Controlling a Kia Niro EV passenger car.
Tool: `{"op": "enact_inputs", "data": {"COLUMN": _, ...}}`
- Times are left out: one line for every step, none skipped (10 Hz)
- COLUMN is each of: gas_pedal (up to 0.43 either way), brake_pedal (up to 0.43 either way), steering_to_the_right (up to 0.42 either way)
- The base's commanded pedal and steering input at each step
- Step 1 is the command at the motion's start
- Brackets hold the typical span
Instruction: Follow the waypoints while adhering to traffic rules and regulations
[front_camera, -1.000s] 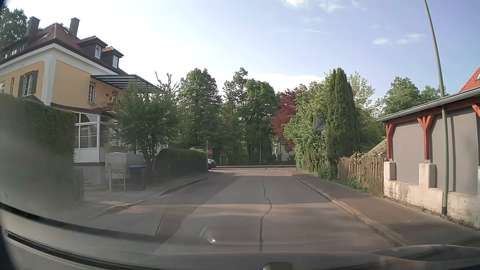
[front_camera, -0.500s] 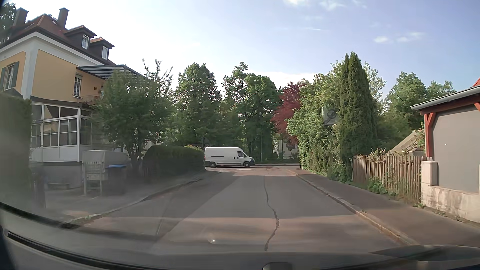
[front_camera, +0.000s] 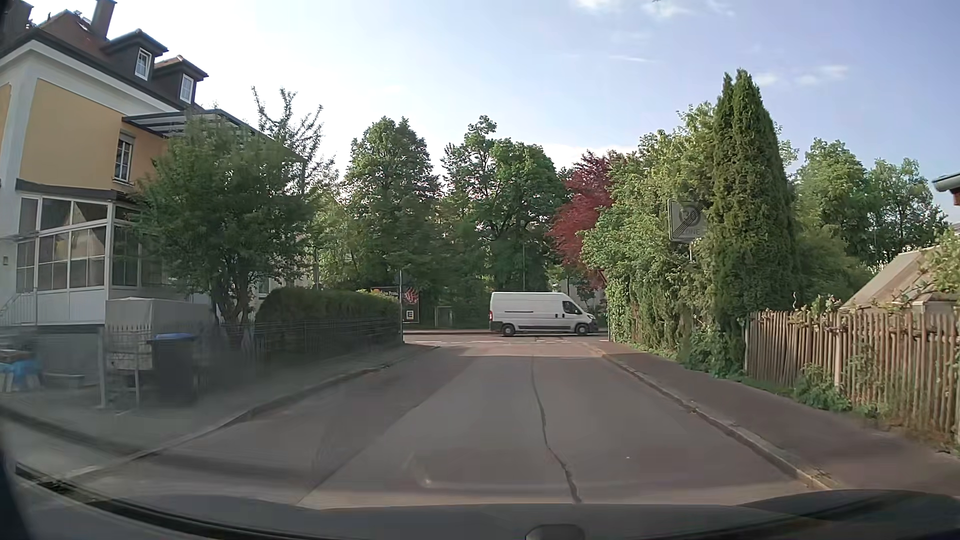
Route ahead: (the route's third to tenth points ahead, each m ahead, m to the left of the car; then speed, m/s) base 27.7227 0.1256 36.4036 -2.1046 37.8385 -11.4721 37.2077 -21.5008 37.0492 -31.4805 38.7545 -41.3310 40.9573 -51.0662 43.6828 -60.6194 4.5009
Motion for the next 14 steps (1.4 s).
{"op": "enact_inputs", "data": {"gas_pedal": 0.039, "brake_pedal": 0.0, "steering_to_the_right": -0.001}}
{"op": "enact_inputs", "data": {"gas_pedal": 0.039, "brake_pedal": 0.0, "steering_to_the_right": -0.001}}
{"op": "enact_inputs", "data": {"gas_pedal": 0.0, "brake_pedal": 0.0, "steering_to_the_right": -0.001}}
{"op": "enact_inputs", "data": {"gas_pedal": 0.0, "brake_pedal": 0.0, "steering_to_the_right": 0.0}}
{"op": "enact_inputs", "data": {"gas_pedal": 0.0, "brake_pedal": 0.0, "steering_to_the_right": 0.003}}
{"op": "enact_inputs", "data": {"gas_pedal": 0.0, "brake_pedal": 0.0, "steering_to_the_right": 0.006}}
{"op": "enact_inputs", "data": {"gas_pedal": 0.0, "brake_pedal": 0.0, "steering_to_the_right": 0.008}}
{"op": "enact_inputs", "data": {"gas_pedal": 0.0, "brake_pedal": 0.0, "steering_to_the_right": 0.014}}
{"op": "enact_inputs", "data": {"gas_pedal": 0.0, "brake_pedal": 0.0, "steering_to_the_right": 0.021}}
{"op": "enact_inputs", "data": {"gas_pedal": 0.0, "brake_pedal": 0.0, "steering_to_the_right": 0.024}}
{"op": "enact_inputs", "data": {"gas_pedal": 0.008, "brake_pedal": 0.0, "steering_to_the_right": 0.024}}
{"op": "enact_inputs", "data": {"gas_pedal": 0.008, "brake_pedal": 0.0, "steering_to_the_right": 0.024}}
{"op": "enact_inputs", "data": {"gas_pedal": 0.008, "brake_pedal": 0.0, "steering_to_the_right": 0.026}}
{"op": "enact_inputs", "data": {"gas_pedal": 0.008, "brake_pedal": 0.0, "steering_to_the_right": 0.031}}
